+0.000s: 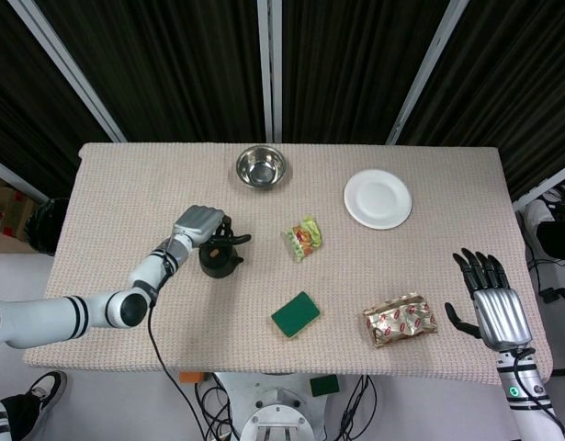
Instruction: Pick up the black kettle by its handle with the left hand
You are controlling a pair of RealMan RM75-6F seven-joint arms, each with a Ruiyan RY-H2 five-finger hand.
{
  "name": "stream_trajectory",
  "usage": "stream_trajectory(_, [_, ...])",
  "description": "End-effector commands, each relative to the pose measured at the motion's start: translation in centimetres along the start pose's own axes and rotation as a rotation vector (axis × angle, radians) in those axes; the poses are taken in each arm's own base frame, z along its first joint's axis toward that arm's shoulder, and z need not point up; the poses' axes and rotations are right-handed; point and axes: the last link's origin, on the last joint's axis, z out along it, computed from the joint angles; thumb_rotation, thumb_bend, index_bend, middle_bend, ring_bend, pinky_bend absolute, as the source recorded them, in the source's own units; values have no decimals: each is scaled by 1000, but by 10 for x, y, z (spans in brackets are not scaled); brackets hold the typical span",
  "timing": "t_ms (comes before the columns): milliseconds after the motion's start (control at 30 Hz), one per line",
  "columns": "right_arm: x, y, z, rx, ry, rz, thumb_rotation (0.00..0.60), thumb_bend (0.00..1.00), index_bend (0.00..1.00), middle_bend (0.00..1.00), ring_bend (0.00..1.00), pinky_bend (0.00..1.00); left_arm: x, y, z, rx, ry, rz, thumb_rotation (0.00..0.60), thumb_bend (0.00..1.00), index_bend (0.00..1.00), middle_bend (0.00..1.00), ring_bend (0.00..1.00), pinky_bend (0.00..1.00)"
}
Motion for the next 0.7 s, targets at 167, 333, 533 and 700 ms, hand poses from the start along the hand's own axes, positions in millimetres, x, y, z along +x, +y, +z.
stream_trajectory(167, [-1,1,2,-6,-4,3,535,357,0,0,0,0,-3,2,-4,-17,-20,14,0,0,568,659,553,305])
stream_trajectory(333, [-1,1,2,-6,-6,7,536,358,0,0,0,0,0,5,-9,-29,-28,38,0,0,636,725,617,306])
stream_trajectory(533, [-2,2,3,-5,-8,7,536,357,0,0,0,0,-2,5,-12,-31,-32,47,0,0,667,755,645,306])
stream_trajectory(700, [-2,1,3,-2,-7,10,536,357,0,0,0,0,-3,3,-12,-28,-43,50,0,0,707,793,684,306])
